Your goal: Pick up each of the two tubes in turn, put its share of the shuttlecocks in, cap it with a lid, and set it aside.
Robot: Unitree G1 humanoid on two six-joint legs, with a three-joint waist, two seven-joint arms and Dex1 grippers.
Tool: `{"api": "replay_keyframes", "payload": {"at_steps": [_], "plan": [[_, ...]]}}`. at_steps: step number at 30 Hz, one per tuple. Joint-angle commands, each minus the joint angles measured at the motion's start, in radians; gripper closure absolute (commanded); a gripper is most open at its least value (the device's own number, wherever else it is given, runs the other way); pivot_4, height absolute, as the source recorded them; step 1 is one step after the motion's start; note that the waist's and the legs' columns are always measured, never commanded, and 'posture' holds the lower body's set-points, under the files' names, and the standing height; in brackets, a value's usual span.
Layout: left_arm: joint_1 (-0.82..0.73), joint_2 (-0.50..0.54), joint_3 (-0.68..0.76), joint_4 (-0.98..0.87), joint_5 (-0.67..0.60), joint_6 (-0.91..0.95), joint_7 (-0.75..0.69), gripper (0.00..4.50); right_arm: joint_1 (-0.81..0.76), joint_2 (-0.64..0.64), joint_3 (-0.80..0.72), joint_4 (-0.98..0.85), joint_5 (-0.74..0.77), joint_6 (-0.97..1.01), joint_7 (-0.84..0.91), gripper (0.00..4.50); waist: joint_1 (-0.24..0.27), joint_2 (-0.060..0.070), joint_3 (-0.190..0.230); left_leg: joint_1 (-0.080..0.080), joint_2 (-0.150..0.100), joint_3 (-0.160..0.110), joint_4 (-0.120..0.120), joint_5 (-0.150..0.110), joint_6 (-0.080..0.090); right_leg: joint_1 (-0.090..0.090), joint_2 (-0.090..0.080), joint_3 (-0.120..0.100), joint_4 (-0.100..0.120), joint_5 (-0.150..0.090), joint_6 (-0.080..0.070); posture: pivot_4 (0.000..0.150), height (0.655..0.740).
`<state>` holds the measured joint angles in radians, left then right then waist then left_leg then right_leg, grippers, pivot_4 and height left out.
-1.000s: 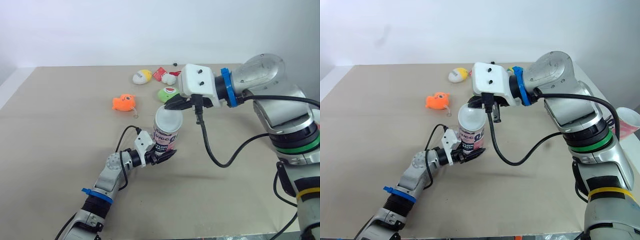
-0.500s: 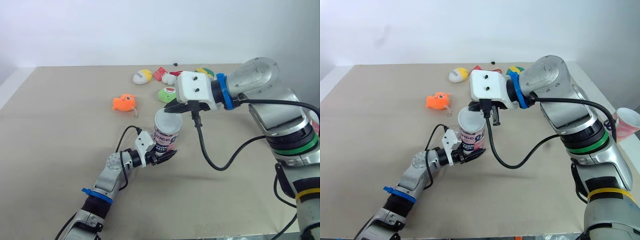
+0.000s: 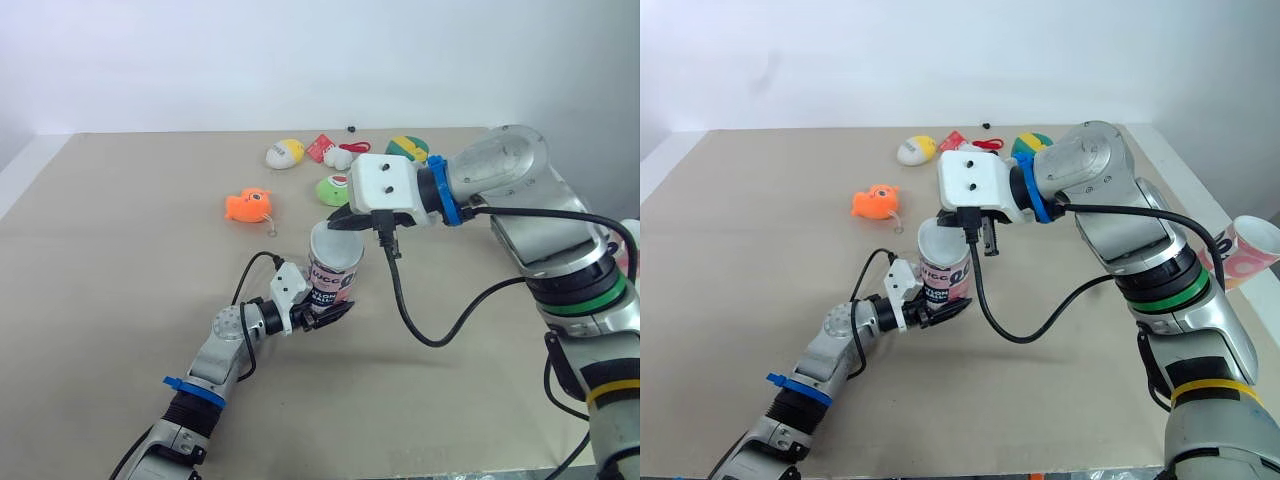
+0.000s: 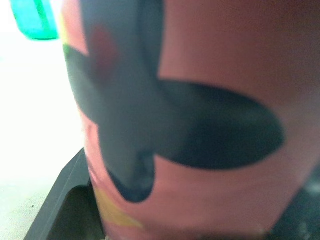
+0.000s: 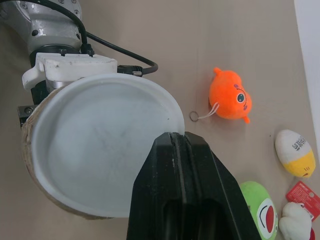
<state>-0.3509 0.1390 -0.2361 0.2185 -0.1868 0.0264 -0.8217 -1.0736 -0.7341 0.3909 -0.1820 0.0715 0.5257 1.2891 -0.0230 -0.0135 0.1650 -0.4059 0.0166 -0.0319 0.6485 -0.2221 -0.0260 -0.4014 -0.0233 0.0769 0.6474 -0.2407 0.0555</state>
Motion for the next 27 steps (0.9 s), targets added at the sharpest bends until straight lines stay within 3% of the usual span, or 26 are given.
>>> {"api": "replay_keyframes", "payload": {"at_steps": [1, 12, 27], "plan": [[0.038, 0.020, -0.024, 0.057, 0.026, 0.061, 0.002, 1.38, 0.015, 0.003, 0.032, -0.029, 0.007, -0.002, 0.047, 4.46, 0.000, 0.000, 0.000, 0.000, 0.000, 0.000, 0.000, 0.000, 0.000, 0.000, 0.000, 0.000, 0.000, 0.000, 0.000, 0.150, 0.7400], [0.035, 0.017, -0.025, 0.063, 0.027, 0.059, 0.001, 1.38, -0.089, 0.038, -0.060, 0.004, 0.040, -0.017, 0.027, 4.46, -0.001, 0.000, 0.000, 0.000, 0.001, 0.000, 0.000, 0.000, 0.000, -0.001, 0.000, 0.000, 0.000, 0.000, 0.000, 0.150, 0.7400], [0.048, 0.014, -0.025, 0.052, 0.023, 0.066, 0.007, 1.38, -0.096, 0.009, -0.058, -0.008, 0.048, 0.002, 0.048, 4.46, -0.001, 0.000, 0.000, 0.000, 0.001, 0.001, 0.000, 0.000, 0.000, -0.001, 0.000, 0.000, 0.000, 0.000, 0.000, 0.150, 0.7400]]}}
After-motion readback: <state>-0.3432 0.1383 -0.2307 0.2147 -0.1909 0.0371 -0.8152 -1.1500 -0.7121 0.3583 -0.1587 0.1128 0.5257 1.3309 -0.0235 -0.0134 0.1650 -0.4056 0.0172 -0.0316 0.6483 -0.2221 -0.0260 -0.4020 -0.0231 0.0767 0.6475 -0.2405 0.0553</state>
